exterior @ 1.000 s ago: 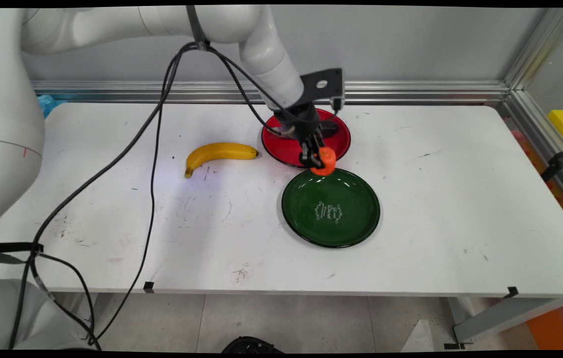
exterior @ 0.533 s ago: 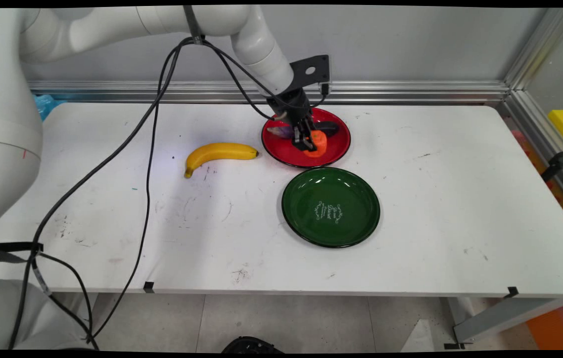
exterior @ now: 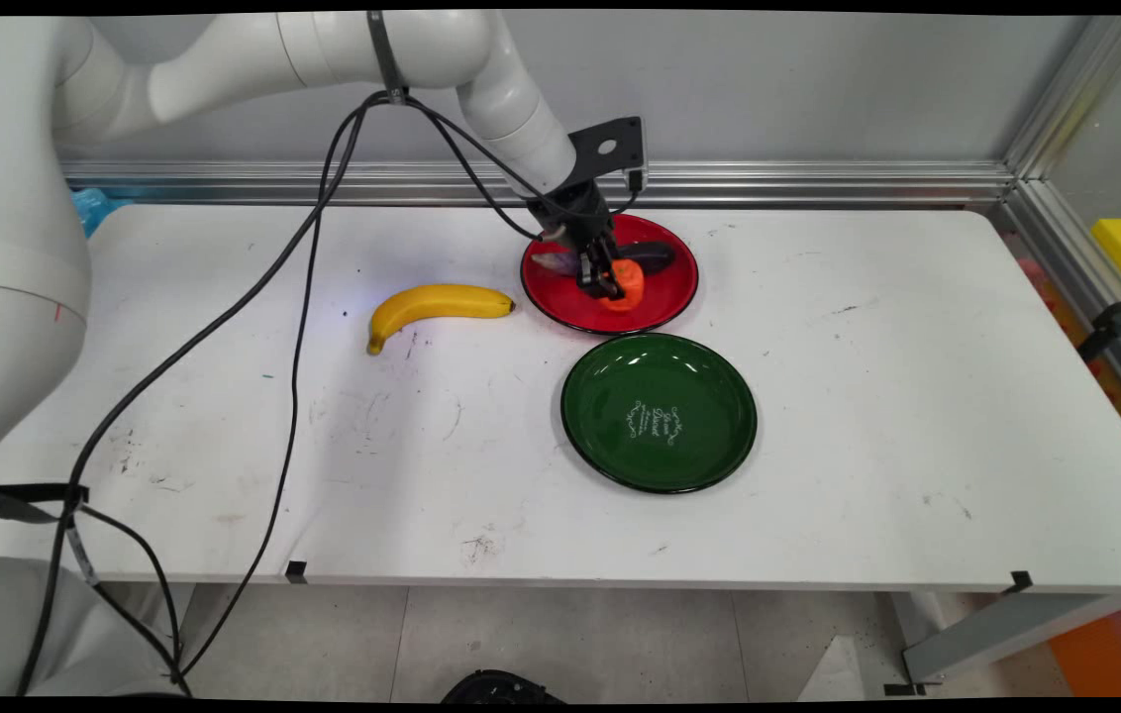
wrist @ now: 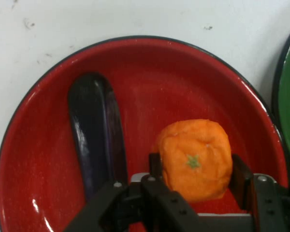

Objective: Place the picked object on the red plate

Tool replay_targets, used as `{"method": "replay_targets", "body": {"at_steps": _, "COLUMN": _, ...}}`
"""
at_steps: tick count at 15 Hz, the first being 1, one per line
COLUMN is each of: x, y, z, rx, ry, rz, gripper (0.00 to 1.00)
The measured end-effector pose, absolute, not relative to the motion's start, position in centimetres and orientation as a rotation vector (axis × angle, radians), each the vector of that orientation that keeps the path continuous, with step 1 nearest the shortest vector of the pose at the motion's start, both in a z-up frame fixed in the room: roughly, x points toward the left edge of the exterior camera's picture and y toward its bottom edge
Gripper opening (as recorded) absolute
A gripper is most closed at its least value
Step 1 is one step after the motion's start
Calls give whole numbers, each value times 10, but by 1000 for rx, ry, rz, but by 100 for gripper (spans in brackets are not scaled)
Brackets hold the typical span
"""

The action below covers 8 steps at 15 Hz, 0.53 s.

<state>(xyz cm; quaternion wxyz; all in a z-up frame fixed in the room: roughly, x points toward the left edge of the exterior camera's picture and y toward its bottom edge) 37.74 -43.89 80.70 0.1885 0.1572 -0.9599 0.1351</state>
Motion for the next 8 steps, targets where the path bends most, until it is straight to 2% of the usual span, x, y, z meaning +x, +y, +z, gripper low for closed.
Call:
{"method": "replay_targets", "body": {"at_steps": 3, "x": 379, "y": -441, "z": 801, "rx": 446, "ry": -2696, "rz": 366, "gripper": 0}}
{"method": "replay_targets", "body": {"at_steps": 4, "x": 380, "y": -441, "z": 800, "rx": 447, "ry": -2695, "rz": 364, "gripper": 100}}
{"method": "replay_targets", "body": {"at_steps": 8, "x": 380, "y": -444, "z": 797, "rx": 446, "ry": -2689, "rz": 353, "gripper": 100}}
